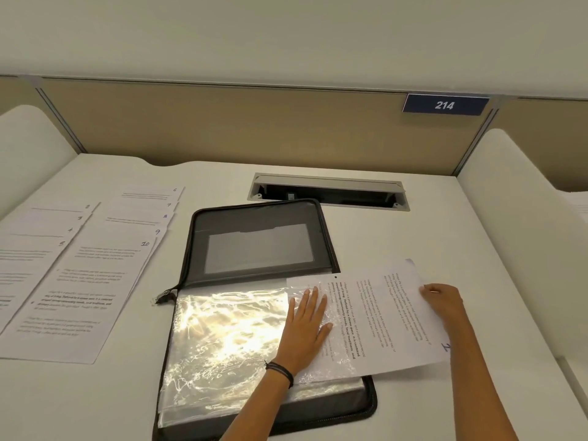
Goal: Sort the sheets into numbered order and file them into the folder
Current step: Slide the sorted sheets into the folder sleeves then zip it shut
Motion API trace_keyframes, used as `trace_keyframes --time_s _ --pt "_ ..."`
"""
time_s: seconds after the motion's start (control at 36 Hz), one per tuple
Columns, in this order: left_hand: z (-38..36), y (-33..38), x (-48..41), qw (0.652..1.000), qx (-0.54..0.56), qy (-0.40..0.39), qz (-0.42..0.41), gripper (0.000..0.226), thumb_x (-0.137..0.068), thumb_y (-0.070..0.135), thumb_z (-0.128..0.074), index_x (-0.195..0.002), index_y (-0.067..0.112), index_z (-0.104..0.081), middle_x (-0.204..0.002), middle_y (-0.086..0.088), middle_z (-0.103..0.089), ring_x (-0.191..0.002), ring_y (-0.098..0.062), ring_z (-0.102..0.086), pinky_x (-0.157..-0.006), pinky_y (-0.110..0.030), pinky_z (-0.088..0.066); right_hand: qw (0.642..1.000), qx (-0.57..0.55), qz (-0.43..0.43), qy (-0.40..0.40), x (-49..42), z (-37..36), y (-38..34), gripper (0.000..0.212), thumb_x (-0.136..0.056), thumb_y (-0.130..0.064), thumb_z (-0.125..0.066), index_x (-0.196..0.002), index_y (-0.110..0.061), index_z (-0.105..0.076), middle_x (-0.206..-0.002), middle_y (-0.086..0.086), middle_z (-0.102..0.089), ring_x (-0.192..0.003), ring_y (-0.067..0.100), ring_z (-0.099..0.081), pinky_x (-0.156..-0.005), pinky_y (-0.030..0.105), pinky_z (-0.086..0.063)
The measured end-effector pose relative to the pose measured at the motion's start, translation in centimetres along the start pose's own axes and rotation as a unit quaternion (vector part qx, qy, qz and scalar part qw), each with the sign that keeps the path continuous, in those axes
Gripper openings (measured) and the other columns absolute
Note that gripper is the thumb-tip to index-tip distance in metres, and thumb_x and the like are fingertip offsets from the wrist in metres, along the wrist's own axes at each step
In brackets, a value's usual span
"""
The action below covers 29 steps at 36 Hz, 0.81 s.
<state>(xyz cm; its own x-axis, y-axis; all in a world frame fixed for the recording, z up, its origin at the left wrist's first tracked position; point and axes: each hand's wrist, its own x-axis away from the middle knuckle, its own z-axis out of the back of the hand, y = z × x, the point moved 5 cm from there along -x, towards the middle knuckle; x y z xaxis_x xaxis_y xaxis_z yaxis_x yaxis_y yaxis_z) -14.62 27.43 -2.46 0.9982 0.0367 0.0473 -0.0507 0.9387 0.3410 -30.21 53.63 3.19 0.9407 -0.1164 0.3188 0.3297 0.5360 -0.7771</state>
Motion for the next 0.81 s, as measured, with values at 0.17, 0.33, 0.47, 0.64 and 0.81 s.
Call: trace_keyframes --time_s 0.17,0.33,0.47,0.64,0.81 --pt "-0.1 -0.1 0.0 0.999 0.046 0.015 -0.008 0.060 -0.102 0.054 -0.017 -0.152 0.024 -0.003 -0.159 -0.003 -0.007 -0.146 -0.018 0.005 -0.115 -0.036 0.009 0.999 0.003 -0.020 -0.042 0.2 -1.4 0.5 0.028 -0.091 -0.012 -0.059 -0.063 -0.010 -0.060 -0.071 0.010 -0.059 -0.066 0.023 -0.051 -0.061 0.027 -0.038" --pt "1.8 -1.4 -0.2 0.996 0.081 0.042 0.009 0.067 -0.088 0.069 0.002 -0.144 0.035 0.019 -0.155 0.005 0.015 -0.145 -0.015 0.016 -0.115 -0.032 0.020 0.996 0.007 -0.001 -0.084 1.4 -3.0 -1.2 0.023 -0.091 -0.011 -0.058 -0.069 -0.007 -0.062 -0.076 0.010 -0.063 -0.070 0.024 -0.057 -0.062 0.027 -0.043" --pt "4.2 -4.4 0.3 0.989 0.102 0.087 0.064 0.085 -0.076 0.079 0.012 -0.146 0.032 -0.001 -0.153 0.010 0.012 -0.143 -0.010 0.016 -0.106 -0.021 0.029 0.993 0.017 0.023 -0.113 2.0 -4.4 -2.5 0.026 -0.090 -0.009 -0.058 -0.064 -0.010 -0.060 -0.069 0.004 -0.059 -0.062 0.015 -0.052 -0.056 0.025 -0.035" --pt "7.0 -9.9 2.5 0.964 0.157 0.154 0.149 0.092 -0.081 0.079 -0.001 -0.147 0.021 -0.026 -0.153 0.008 -0.003 -0.142 -0.009 0.006 -0.114 -0.031 0.012 0.990 0.023 0.029 -0.137 2.3 -6.0 -3.2 0.021 -0.089 -0.008 -0.060 -0.068 -0.004 -0.061 -0.070 0.006 -0.061 -0.064 0.018 -0.053 -0.058 0.026 -0.037" --pt "8.3 -15.4 6.2 0.928 0.169 0.215 0.254 0.046 -0.099 0.021 -0.049 -0.142 0.011 -0.041 -0.156 -0.008 -0.024 -0.146 -0.020 -0.014 -0.117 -0.043 0.002 0.987 0.039 0.027 -0.155 2.6 -7.6 -3.4 0.018 -0.088 -0.009 -0.062 -0.081 0.006 -0.067 -0.080 0.012 -0.065 -0.072 0.022 -0.056 -0.066 0.028 -0.041"
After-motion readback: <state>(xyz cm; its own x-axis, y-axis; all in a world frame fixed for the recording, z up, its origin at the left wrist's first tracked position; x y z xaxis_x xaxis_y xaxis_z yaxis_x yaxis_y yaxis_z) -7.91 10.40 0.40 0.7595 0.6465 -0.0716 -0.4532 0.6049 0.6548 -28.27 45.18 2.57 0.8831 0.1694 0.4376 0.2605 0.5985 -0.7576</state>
